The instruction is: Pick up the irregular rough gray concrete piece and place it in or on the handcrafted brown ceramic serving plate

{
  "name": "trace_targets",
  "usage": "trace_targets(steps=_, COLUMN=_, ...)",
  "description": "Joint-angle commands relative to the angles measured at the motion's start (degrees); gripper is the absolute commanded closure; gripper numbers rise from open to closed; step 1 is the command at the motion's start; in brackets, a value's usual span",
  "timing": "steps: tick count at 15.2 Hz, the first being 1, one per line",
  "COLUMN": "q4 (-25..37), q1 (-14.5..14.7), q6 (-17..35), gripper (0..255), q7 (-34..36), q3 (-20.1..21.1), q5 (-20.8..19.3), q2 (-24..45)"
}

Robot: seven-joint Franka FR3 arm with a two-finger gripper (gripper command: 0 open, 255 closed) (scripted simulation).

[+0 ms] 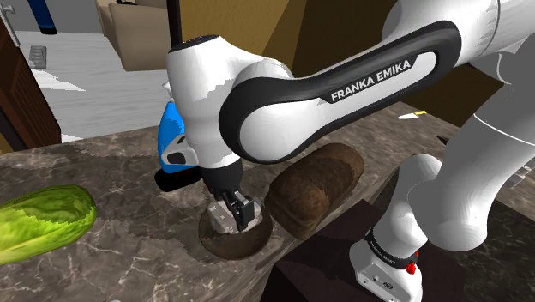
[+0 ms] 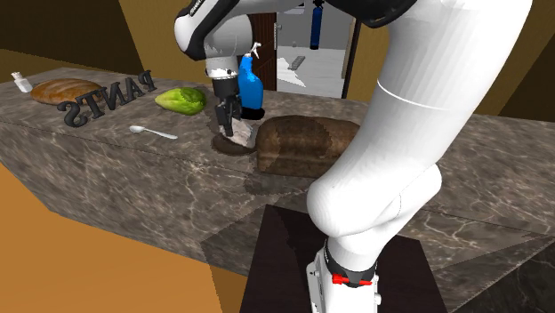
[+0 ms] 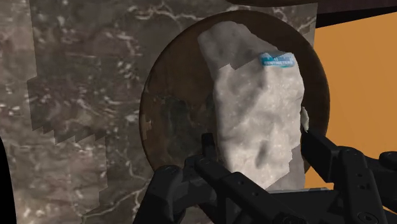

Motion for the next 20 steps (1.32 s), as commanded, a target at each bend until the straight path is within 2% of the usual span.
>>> trace_targets(steps=1, q4=-0.3, q1=0.0, q6=0.4, gripper=255, q7=-0.1, q3=0.0, q5=0.0, q2=0.0)
trace_targets(steps=7, q4=-0.3, q1=0.0, q6=0.4, gripper=255, q7=-0.1, q3=0.0, q5=0.0, q2=0.0)
trace_targets(steps=8, q4=-0.3, q1=0.0, q6=0.4, gripper=0, q7=-0.1, q3=0.0, q5=0.0, q2=0.0)
trace_targets(steps=13, q4=-0.3, q1=0.0, q6=0.4, gripper=0, q7=-0.1, q3=0.0, q5=0.0, q2=0.0)
trace_targets(steps=17, q4=6.6, q1=-0.3, q6=-6.9, gripper=0, q7=0.0, q3=-0.4, q5=-0.2, q2=-0.4)
trace_targets(steps=20, q4=6.6, q1=-0.3, q6=-6.9, gripper=0, q7=0.0, q3=-0.4, q5=-0.2, q2=-0.4)
